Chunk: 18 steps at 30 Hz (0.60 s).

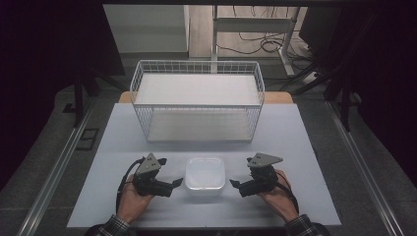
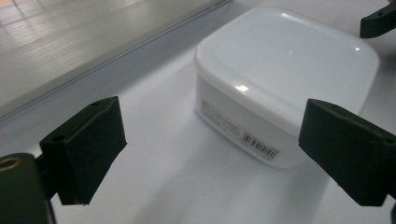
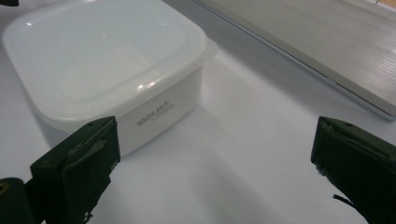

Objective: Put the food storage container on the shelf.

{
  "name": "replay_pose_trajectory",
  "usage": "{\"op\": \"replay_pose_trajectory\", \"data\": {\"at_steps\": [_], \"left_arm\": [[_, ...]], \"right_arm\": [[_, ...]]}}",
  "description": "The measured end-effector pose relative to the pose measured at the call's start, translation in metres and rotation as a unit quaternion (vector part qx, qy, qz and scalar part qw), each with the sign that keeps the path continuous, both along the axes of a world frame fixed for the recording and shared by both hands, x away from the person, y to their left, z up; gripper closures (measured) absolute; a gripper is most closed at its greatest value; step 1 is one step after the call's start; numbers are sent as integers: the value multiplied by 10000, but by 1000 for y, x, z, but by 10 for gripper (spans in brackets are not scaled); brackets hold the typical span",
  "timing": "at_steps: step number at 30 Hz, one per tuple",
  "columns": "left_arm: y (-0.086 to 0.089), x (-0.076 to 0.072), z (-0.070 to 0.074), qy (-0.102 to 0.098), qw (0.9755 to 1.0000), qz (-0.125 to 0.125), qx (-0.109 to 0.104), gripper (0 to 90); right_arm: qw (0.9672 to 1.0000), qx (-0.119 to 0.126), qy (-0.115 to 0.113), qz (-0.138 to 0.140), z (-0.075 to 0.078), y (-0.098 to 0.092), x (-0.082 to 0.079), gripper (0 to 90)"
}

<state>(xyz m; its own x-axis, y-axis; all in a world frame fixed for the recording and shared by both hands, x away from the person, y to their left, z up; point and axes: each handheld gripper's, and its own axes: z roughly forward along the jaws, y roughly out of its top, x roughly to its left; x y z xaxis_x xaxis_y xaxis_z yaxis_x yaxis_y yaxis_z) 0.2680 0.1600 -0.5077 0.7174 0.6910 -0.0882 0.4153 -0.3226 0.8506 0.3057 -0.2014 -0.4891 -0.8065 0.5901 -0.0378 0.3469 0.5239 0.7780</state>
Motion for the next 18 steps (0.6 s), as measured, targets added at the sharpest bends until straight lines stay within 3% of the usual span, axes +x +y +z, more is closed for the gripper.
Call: {"op": "replay_pose_trajectory", "data": {"at_steps": [4,8,11,16,18], "left_arm": [[-6,0,6,75,9999,-89,87,59],[-10,1,11,121,9999,-74,-59,65],[-16,5,15,184,9995,-144,-228,66],[-25,10,16,312,9991,-228,-189,56],[-35,17,12,472,9984,-310,-16,46]], "right_arm": [[9998,134,101,46,6,4,-1,15],[9996,208,175,69,11,8,0,14],[9997,185,106,145,17,17,2,0],[9992,187,223,279,18,28,3,0],[9986,129,332,387,16,37,6,15]]}}
